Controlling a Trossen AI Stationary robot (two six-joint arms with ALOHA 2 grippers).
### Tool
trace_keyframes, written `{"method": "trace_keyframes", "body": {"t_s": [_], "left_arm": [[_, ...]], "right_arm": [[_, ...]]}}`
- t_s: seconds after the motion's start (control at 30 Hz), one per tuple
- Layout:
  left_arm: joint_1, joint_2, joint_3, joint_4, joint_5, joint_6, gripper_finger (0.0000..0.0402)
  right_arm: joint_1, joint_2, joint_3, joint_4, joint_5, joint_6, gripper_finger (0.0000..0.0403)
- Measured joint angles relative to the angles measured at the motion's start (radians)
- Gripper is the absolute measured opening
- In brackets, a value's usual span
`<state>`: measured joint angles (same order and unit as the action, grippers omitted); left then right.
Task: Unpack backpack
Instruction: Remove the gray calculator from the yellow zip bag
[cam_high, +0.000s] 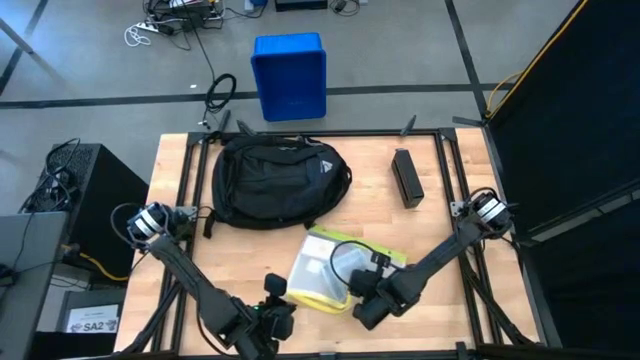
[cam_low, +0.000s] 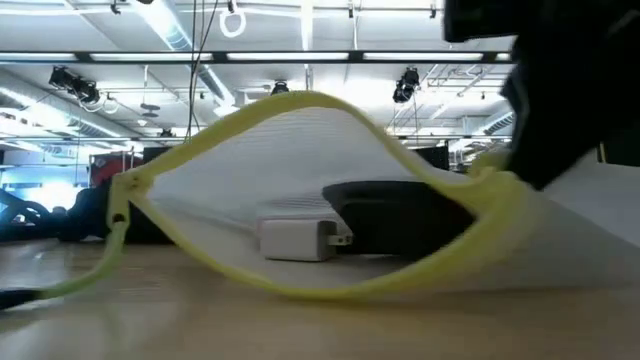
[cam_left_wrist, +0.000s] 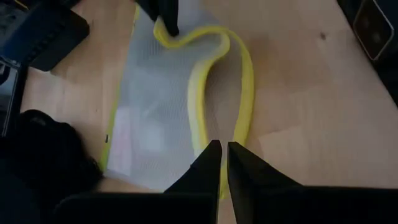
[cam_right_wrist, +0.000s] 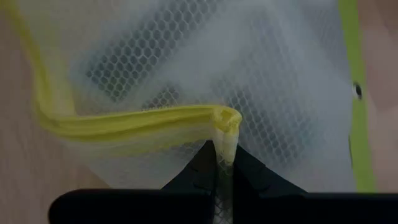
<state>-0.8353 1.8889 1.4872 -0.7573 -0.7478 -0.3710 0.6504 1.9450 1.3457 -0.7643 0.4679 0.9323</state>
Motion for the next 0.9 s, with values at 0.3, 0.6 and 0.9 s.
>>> {"method": "trace_keyframes", "body": {"t_s": [0.3,0.6,0.9], "left_arm": [[0.082,0.038,0.000,0.025,-0.004,0.051,0.0024],[0.147,0.066,-0.002,0.033,0.021,0.122,0.0127],[0.065,0.047,0.009,0.185,0.294,-0.025,0.0167]], "right_arm": [[-0.005,0.000,0.000,0.057,0.001,-0.070,0.0000],[0.024,0.000,0.000,0.061,0.006,-0.066,0.0000],[0.028,0.000,0.000,0.068,0.010,-0.050,0.0000]]}}
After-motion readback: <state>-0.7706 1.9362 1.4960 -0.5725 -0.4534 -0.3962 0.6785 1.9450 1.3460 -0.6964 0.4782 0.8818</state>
